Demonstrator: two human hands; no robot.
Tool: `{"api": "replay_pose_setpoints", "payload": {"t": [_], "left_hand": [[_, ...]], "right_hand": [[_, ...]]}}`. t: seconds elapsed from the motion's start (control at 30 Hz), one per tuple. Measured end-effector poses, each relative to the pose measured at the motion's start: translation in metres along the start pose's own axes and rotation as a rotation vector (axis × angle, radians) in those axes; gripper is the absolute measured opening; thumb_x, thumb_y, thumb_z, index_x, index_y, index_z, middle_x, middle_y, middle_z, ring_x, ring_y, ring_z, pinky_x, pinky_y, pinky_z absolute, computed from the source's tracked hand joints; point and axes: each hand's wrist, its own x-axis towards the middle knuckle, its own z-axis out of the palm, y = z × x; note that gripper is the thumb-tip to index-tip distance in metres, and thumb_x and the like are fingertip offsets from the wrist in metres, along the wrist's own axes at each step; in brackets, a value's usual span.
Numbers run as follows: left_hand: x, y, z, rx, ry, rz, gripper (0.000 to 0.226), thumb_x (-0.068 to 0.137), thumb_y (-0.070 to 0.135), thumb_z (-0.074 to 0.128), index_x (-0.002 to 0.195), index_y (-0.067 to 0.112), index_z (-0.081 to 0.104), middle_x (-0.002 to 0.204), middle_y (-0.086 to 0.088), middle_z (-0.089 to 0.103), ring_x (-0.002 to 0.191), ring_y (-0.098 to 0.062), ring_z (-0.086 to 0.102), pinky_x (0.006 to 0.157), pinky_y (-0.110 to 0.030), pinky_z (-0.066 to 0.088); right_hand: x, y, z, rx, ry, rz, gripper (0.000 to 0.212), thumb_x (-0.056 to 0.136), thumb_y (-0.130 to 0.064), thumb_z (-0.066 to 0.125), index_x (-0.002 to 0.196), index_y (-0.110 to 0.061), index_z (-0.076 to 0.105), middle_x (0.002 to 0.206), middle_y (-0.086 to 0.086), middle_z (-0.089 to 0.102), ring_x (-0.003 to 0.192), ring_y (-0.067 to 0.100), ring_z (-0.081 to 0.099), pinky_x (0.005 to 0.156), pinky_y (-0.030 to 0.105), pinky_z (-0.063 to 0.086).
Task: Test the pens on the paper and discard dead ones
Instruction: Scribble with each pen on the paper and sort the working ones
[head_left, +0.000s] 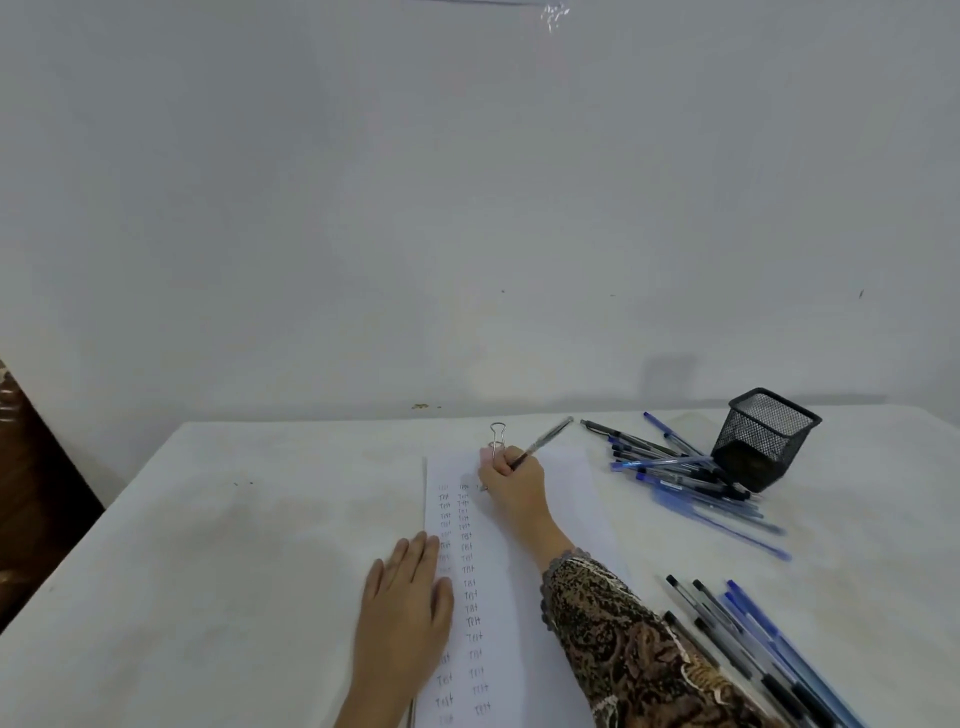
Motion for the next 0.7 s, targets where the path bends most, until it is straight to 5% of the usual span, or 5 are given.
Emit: {"api": "replay_pose_setpoints", "payload": {"t": [0.37, 0.53, 0.7], "left_hand": [[-0.001, 0.000, -0.004, -0.027, -0.007, -0.002, 0.091, 0.064, 0.055, -0.016, 0.147, 0.026, 0.010, 0.155, 0.013, 0.008, 0.143, -0.004, 0.002, 0.109, -0.021, -0.010], [-0.001, 0.000, -0.002, -0.037, 0.002, -0.003, 0.090, 0.066, 0.054, -0.013, 0.147, 0.025, 0.014, 0.154, 0.012, 0.011, 0.143, -0.005, 0.004, 0.109, -0.022, -0.009], [-0.001, 0.000, -0.003, -0.029, 0.005, 0.003, 0.089, 0.067, 0.054, -0.014, 0.147, 0.025, 0.013, 0.155, 0.011, 0.011, 0.143, -0.005, 0.004, 0.109, -0.021, -0.010]], "right_hand": [[0.008, 0.012, 0.007, -0.112, -0.047, -0.067, 0.033, 0.060, -0.003, 0.049, 0.049, -0.022, 0.025, 0.059, 0.001, 0.029, 0.061, 0.019, 0.027, 0.063, 0.029, 0.028], [0.007, 0.009, 0.004, -0.064, -0.064, -0.021, 0.037, 0.063, 0.003, 0.048, 0.050, -0.023, 0.025, 0.054, -0.005, 0.029, 0.055, 0.016, 0.027, 0.053, 0.021, 0.029], [0.009, 0.011, 0.004, -0.075, -0.018, -0.029, 0.040, 0.064, 0.005, 0.048, 0.046, -0.023, 0.027, 0.056, -0.003, 0.032, 0.062, 0.018, 0.031, 0.064, 0.027, 0.032]]}}
